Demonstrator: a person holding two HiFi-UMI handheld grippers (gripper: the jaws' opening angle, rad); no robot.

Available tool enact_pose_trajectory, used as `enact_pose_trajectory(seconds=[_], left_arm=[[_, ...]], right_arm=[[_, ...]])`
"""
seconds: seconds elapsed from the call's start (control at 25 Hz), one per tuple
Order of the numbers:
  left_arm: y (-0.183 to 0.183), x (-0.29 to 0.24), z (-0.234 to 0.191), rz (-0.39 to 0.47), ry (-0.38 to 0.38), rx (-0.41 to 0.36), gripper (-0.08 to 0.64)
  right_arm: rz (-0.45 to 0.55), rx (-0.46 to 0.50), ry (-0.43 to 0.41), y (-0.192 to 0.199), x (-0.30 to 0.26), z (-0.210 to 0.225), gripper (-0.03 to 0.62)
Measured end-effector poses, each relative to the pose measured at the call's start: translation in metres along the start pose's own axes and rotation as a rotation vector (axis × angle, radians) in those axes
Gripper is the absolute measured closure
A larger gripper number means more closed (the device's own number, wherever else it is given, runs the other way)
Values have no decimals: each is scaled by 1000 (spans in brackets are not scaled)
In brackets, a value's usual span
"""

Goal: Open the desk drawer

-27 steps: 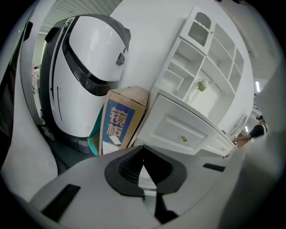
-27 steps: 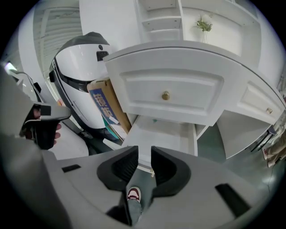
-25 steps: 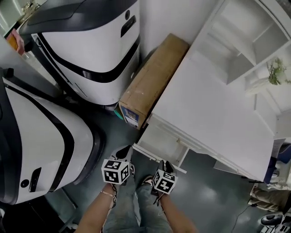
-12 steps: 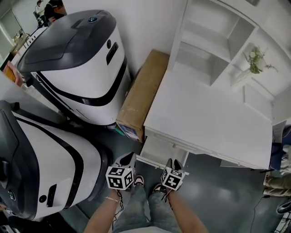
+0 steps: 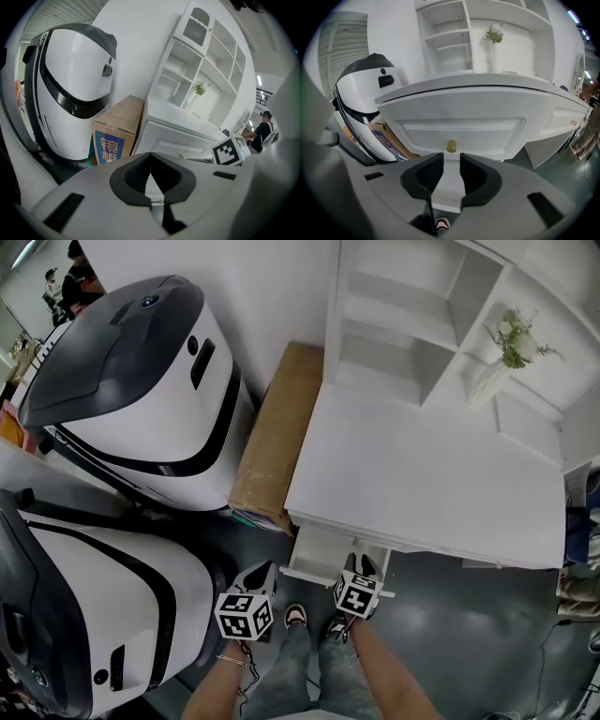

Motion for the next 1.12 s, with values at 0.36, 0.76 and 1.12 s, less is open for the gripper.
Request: enact_pose_trajectory(seconds=[0.36, 0.76, 1.12], left_arm=[[-7, -8, -9, -19, -11, -9, 543], [-8, -15, -13, -33, -19, -5, 542], [-8, -14, -15, -34, -21, -1, 543]], right_arm=[[-23, -7, 6, -4, -21, -7, 471], [-34, -1, 9, -13, -39, -6, 472], [-47, 9, 27, -13, -42, -4, 500]])
Point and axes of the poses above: the fingertips, and each gripper's own axes: x backward along the fingers, z to its right, y out of its underside, the point moved 6 cm from there along x, backward along the fingers, and after that the axes turned 7 degrees about z, right-handed, at the moved point
